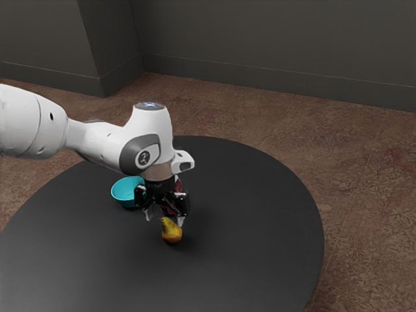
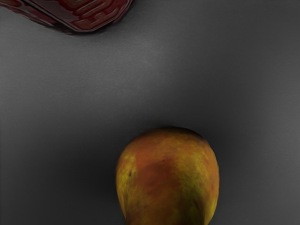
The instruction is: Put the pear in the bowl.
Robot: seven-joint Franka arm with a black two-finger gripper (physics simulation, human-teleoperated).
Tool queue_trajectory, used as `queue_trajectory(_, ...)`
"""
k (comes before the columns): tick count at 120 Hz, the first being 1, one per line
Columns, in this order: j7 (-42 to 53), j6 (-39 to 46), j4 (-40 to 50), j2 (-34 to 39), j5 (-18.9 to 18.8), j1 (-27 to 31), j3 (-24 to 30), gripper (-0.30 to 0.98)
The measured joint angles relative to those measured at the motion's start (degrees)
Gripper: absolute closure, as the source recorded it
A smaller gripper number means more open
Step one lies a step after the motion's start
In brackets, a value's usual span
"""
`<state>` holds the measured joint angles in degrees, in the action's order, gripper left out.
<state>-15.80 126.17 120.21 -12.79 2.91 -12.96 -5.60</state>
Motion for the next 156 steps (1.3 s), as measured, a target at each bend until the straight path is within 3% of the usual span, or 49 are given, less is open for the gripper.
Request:
queue_trajectory(54, -0.26, 3.61, -0.04, -3.91, 2.58, 0.30, 0.00, 0.00)
queue_trajectory(81, -0.11, 4.40, -0.21, -4.63, 2.69, 0.31, -0.02, 0.18)
queue_trajectory(156, -0.75, 5.17, -0.31, -4.90, 3.76, 0.29, -0.06, 0.50)
